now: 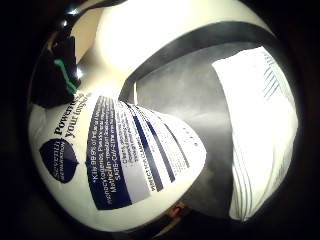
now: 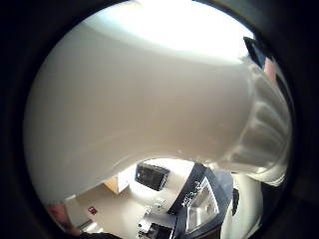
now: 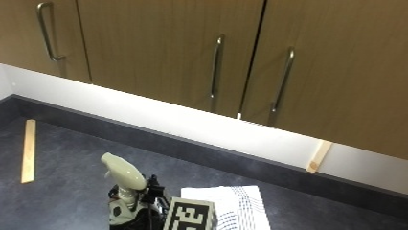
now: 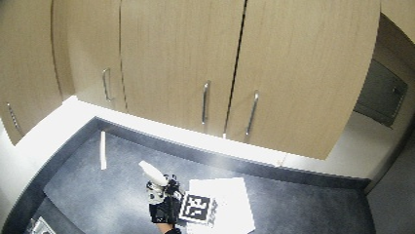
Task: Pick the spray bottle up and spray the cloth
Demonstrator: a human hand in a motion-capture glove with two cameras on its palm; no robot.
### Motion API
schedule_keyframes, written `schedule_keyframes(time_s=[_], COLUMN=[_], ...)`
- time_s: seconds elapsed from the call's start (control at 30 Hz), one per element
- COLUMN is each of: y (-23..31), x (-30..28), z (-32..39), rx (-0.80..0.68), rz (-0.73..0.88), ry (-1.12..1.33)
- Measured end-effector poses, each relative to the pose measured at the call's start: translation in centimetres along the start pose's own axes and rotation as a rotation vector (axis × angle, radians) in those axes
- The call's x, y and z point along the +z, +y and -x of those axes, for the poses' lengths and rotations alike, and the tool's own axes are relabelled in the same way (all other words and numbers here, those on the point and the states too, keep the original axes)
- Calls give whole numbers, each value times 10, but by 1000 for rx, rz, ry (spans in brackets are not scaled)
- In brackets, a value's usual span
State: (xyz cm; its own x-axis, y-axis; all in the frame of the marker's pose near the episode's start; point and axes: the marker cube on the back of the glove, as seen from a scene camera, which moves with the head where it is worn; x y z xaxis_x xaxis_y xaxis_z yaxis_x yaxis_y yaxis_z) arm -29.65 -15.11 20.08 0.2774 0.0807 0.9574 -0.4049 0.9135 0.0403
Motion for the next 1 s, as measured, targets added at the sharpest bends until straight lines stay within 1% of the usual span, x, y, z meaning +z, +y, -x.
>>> schedule_keyframes(time_s=[0.33,0.53,0.8,1.0], y=[13,24,42,44], x=[14,28,37,38], z=[-45,-68,-95,-97], rx=[95,59,112,103], rz=[41,41,79,84], ry=[-4,14,60,63])
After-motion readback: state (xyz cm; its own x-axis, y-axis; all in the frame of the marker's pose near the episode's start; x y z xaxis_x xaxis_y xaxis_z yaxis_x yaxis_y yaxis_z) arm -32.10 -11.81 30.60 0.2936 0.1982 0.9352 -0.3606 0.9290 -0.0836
